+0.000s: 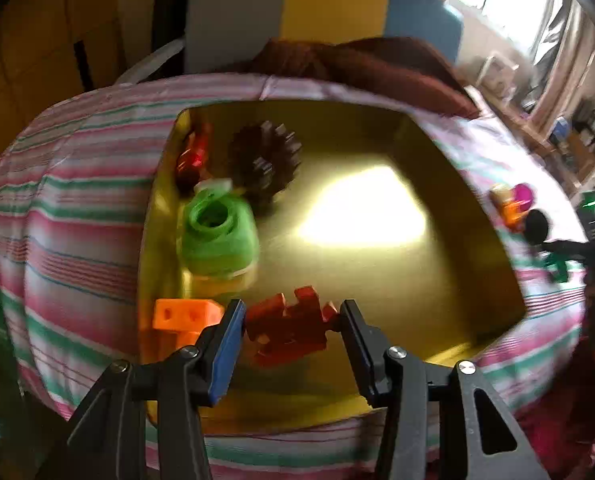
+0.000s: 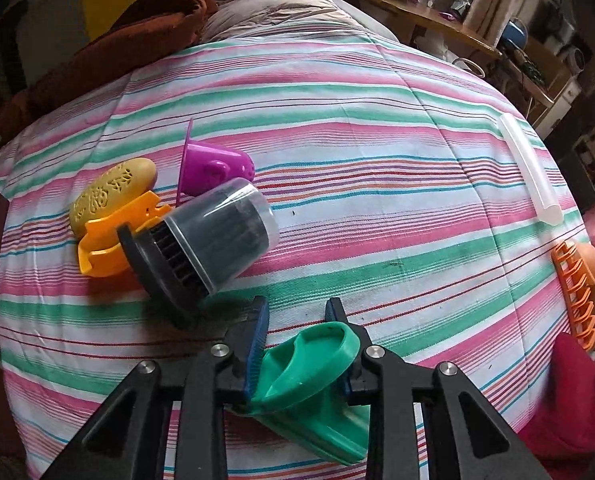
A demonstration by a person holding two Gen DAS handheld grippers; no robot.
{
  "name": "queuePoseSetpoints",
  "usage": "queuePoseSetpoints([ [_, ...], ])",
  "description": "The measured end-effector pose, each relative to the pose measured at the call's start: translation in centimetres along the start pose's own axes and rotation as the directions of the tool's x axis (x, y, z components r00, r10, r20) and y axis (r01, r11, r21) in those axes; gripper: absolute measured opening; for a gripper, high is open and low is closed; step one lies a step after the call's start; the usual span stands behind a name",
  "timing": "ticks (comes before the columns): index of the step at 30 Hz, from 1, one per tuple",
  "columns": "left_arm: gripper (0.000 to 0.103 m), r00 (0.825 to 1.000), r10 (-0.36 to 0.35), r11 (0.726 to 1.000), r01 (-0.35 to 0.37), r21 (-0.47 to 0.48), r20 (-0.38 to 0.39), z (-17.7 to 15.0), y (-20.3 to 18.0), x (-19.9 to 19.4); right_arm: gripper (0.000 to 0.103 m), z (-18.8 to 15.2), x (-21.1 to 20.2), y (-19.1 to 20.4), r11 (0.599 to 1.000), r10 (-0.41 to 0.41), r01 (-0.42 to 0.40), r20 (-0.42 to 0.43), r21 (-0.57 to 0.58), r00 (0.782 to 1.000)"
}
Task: Organize rigid objects
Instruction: 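Carry the red puzzle piece into the gold tray with the left gripper while the right grasps the teal stand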
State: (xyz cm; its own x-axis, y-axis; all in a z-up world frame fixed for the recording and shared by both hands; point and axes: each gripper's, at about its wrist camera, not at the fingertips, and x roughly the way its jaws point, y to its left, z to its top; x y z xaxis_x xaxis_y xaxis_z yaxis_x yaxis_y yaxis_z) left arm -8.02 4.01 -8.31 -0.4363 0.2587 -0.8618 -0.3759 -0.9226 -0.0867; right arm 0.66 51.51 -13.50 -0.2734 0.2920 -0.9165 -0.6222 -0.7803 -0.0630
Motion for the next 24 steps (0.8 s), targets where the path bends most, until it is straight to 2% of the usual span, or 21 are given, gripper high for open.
queuePoseSetpoints([
  [3,0.049,0.999,0.004,1.0,-0.005,-0.009,-0.038,-0.8,0.6,0.9,0.029,-0.1,-0.1,0.1,1.0,-0.001,0.001,0.0,-0.002,1.0],
  [6,0.049,0.999,-0.005,0.999,0.004,-0.033,-0.044,-1.7,1.3,1.0,0.029,0.1,0.1,0.1,1.0,-0.004,0.004,0.001,-0.008,1.0],
  [10,0.049,1.0,-0.012,0.999,0.012,-0.044,-0.01,-2.4,1.5,0.0,0.029,0.1,0.1,0.1,1.0,-0.009,0.009,0.004,-0.013,1.0],
  [12,0.049,1.0,0.008,0.999,-0.008,-0.036,0.024,-2.5,1.3,-0.8,0.02,0.1,0.0,0.2,1.0,-0.007,0.007,0.007,-0.014,1.0],
  [19,0.049,0.994,0.047,0.999,-0.044,-0.031,0.098,-2.4,1.1,-3.0,0.02,-0.3,-0.6,0.8,1.0,-0.016,0.016,0.013,-0.023,1.0],
  [24,0.049,0.992,0.052,0.999,-0.051,-0.016,0.114,-2.5,0.7,-3.6,0.021,-0.1,-0.4,0.6,1.0,-0.006,0.006,0.013,-0.01,1.0],
])
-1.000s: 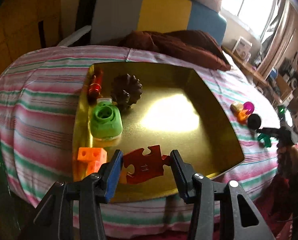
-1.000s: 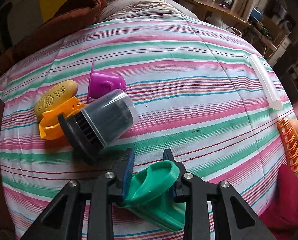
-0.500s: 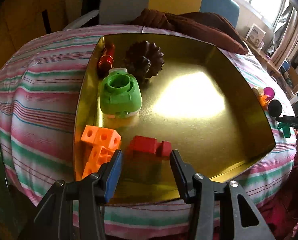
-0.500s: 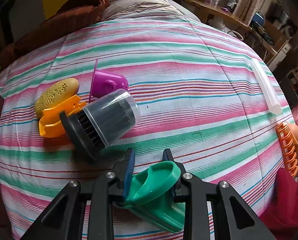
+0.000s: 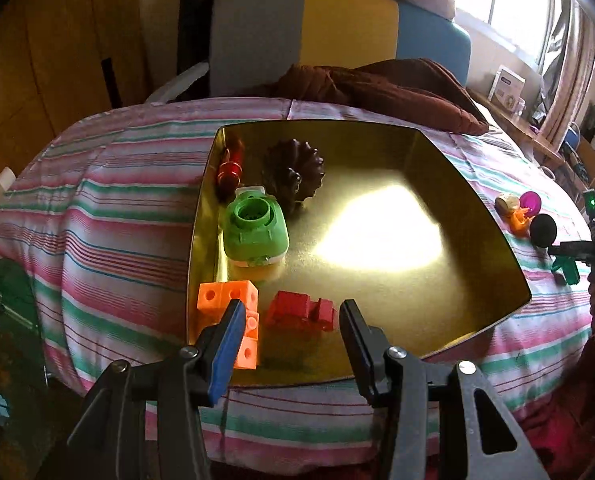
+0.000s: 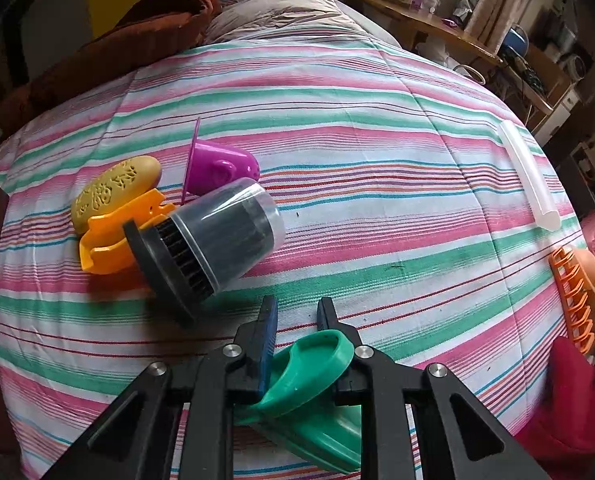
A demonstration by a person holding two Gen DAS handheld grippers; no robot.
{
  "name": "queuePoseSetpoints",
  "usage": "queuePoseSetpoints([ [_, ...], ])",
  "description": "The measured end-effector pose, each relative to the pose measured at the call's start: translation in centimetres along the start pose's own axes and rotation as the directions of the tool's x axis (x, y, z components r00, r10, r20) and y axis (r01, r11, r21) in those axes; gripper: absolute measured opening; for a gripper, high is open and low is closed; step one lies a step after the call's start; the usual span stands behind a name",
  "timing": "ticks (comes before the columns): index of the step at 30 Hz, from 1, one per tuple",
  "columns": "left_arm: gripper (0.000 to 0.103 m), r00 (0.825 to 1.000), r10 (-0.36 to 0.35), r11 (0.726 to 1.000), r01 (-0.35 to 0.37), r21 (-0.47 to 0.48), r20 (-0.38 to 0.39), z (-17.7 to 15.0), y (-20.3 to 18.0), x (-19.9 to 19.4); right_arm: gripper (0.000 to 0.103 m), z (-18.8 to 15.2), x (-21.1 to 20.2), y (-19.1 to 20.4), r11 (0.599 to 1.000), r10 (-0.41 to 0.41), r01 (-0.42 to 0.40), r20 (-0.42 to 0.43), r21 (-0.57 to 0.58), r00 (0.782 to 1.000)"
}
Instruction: Organize rigid objects
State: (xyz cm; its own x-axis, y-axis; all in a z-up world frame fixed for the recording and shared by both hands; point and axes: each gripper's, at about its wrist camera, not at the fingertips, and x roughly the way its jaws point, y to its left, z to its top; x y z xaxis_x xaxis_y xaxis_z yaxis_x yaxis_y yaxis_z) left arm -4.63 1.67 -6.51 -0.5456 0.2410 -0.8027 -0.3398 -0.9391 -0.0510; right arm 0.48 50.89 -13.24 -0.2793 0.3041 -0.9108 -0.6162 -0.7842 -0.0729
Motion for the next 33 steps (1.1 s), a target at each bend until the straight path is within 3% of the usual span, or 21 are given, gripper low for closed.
queuePoseSetpoints([
  [3,0.049,1.0,-0.013,1.0,0.013,-0.002,0.002,-0.3,0.0,-0.3,0.029,0.2,0.1,-0.5,0.999,0.025,-0.025,-0.008,0.031,1.0],
  [5,0.049,1.0,-0.019,1.0,0.019,-0.01,-0.001,-0.4,0.2,-0.3,0.065,0.3,0.1,-1.1,0.993,0.082,-0.08,-0.019,0.083,0.996],
  [11,0.049,0.999,-0.039,0.999,0.039,-0.033,0.006,-0.8,0.7,-0.8,0.079,0.2,-1.5,-3.9,0.941,0.219,-0.228,0.062,0.25,0.974],
  [15,0.049,0.999,-0.052,0.997,0.052,-0.053,0.002,-0.8,1.2,-0.8,0.08,-0.1,-2.4,-5.2,0.912,0.241,-0.261,0.102,0.317,0.965],
  [19,0.049,0.998,-0.061,0.996,0.061,-0.064,0.006,-0.9,1.4,-1.1,0.08,-0.1,-2.5,-4.5,0.917,0.277,-0.29,0.085,0.273,0.957],
  [23,0.049,0.998,-0.067,0.995,0.068,-0.075,0.006,-0.8,1.7,-1.4,0.08,-0.7,-2.7,-2.1,0.972,0.2,-0.202,0.033,0.116,0.979],
  [28,0.049,0.998,-0.068,0.993,0.068,-0.094,0.004,-0.8,2.1,-1.3,0.078,-1.9,-1.6,-0.7,0.995,0.103,-0.103,-0.047,0.0,0.994],
  [30,0.049,0.998,-0.067,0.993,0.067,-0.094,0.002,-0.8,2.1,-1.3,0.053,-1.8,-1.0,-0.4,0.998,0.049,-0.051,-0.055,-0.029,0.997],
  [31,0.049,0.998,-0.065,0.993,0.065,-0.094,0.002,-0.8,2.0,-1.3,0.032,-1.7,-0.8,-0.5,0.999,0.043,-0.045,-0.059,-0.027,0.997],
  [33,0.049,0.998,-0.065,0.994,0.065,-0.092,0.002,-0.8,1.9,-1.3,0.03,-1.6,-0.9,-0.5,0.998,0.053,-0.054,-0.051,-0.021,0.997],
])
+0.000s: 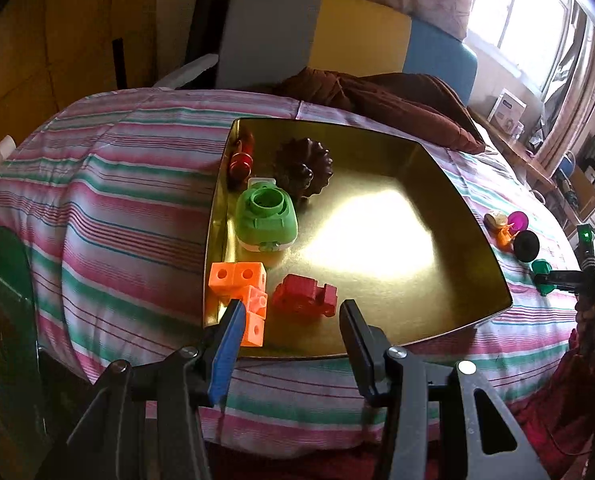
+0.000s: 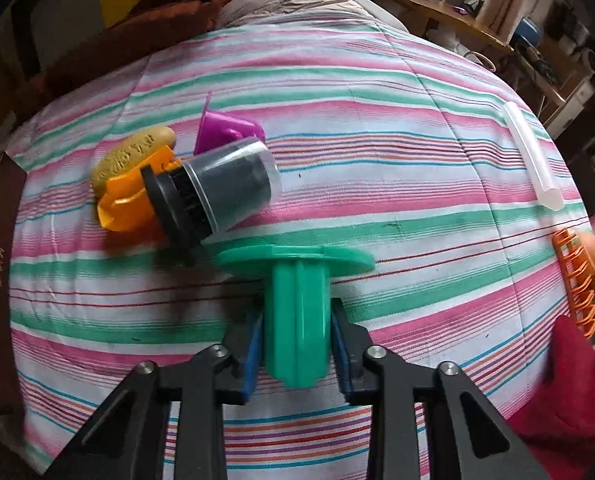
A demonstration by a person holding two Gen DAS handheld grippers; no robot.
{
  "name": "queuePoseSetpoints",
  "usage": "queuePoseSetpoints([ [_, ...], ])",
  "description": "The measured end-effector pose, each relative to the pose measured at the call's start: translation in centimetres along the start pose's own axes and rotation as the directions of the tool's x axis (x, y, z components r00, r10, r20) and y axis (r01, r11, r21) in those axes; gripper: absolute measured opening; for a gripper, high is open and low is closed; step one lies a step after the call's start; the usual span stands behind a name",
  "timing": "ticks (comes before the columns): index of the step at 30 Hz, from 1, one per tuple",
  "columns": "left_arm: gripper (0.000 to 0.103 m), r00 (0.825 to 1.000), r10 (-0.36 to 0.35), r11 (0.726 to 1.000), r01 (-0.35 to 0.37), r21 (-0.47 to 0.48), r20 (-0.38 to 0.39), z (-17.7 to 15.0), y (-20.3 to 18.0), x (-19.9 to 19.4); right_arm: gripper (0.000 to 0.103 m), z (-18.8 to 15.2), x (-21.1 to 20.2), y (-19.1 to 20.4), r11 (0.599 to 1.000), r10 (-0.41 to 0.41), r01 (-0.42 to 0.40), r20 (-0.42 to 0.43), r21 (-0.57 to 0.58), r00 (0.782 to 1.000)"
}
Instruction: Organize rigid objects
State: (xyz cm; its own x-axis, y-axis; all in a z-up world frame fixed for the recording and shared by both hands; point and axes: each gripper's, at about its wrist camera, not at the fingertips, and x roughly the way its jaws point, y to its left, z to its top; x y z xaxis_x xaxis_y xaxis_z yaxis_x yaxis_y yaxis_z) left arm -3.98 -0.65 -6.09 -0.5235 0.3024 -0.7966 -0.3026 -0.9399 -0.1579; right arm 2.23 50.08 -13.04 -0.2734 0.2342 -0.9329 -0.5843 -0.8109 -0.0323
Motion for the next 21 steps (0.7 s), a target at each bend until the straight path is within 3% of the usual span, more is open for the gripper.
queuePoseSetpoints([
  [11,0.049,0.996,0.075,0.996,-0.077,0.054,0.042,0.2,-1.8,-0.6,0.031,0.0,0.5,0.2,1.0,-0.016,0.016,-0.006,-0.012,1.0],
  [21,0.049,0.993,0.097,0.991,-0.103,0.086,0.065,0.1,-2.5,-1.1,0.03,0.0,0.7,0.6,0.999,-0.028,0.028,0.003,-0.028,1.0],
])
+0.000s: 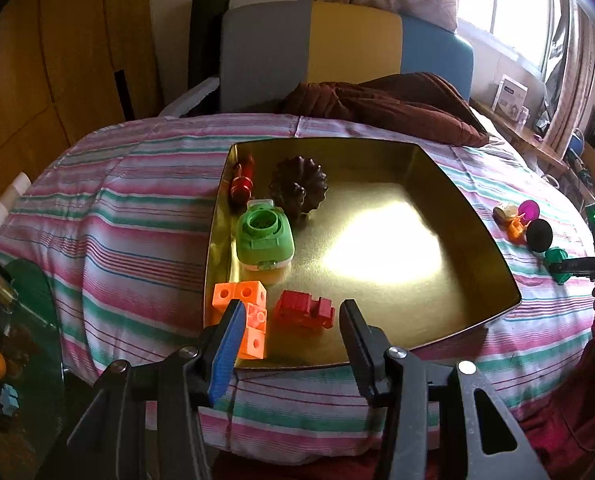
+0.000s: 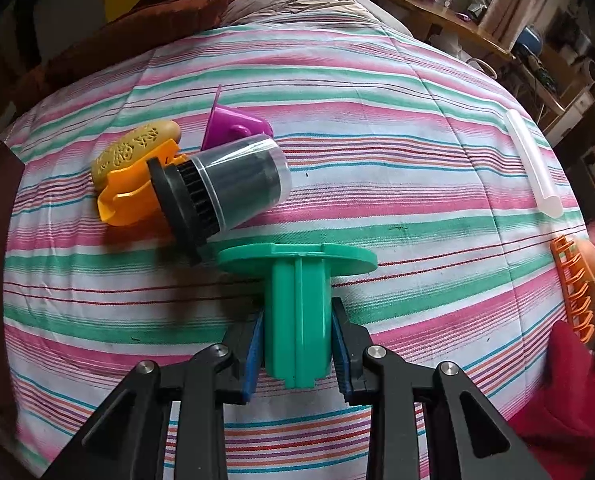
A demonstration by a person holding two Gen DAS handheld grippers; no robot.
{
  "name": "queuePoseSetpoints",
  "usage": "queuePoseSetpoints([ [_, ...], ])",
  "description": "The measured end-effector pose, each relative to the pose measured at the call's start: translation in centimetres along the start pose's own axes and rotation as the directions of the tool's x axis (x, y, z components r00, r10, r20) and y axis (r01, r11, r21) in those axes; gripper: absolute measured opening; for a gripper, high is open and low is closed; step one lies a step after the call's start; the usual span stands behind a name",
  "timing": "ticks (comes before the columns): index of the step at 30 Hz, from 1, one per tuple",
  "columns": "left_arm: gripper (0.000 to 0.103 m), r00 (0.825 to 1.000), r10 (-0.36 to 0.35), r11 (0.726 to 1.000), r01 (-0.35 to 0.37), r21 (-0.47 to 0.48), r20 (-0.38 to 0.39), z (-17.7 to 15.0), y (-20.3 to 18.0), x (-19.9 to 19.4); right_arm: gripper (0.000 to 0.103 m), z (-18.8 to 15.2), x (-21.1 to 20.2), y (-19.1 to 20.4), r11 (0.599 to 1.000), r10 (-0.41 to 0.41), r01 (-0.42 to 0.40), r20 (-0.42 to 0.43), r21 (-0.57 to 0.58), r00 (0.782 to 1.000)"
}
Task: Organize rigid objects
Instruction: 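Lift the teal stand and carry it over the gold tray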
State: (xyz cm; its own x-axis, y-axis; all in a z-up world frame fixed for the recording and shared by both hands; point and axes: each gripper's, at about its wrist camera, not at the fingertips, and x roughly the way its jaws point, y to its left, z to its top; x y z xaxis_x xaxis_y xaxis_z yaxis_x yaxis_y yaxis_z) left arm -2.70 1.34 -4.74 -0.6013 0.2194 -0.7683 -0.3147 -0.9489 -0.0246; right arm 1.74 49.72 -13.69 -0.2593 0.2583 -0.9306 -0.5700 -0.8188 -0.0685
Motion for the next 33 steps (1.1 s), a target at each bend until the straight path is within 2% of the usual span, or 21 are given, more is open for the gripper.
queuePoseSetpoints([
  [11,0.049,1.0,0.001,1.0,-0.002,0.019,0.024,0.1,-0.4,-0.8,0.03,-0.2,-0.1,0.8,0.999,-0.011,0.013,0.021,-0.049,1.0],
  [23,0.049,0.999,0.01,1.0,-0.011,0.019,0.034,-0.3,-0.3,-1.1,0.03,-1.2,-0.9,3.1,0.989,0.038,-0.034,0.029,-0.144,0.999],
  [28,0.049,0.999,0.013,1.0,-0.013,0.012,0.035,-0.3,0.0,-1.3,0.03,-1.1,-0.7,3.3,0.983,0.092,-0.092,-0.005,-0.16,0.996],
  [33,0.049,0.999,0.014,1.0,-0.014,0.009,0.042,-0.4,0.3,-1.4,0.03,-2.1,-1.4,5.0,0.96,0.171,-0.179,-0.057,-0.214,0.984],
])
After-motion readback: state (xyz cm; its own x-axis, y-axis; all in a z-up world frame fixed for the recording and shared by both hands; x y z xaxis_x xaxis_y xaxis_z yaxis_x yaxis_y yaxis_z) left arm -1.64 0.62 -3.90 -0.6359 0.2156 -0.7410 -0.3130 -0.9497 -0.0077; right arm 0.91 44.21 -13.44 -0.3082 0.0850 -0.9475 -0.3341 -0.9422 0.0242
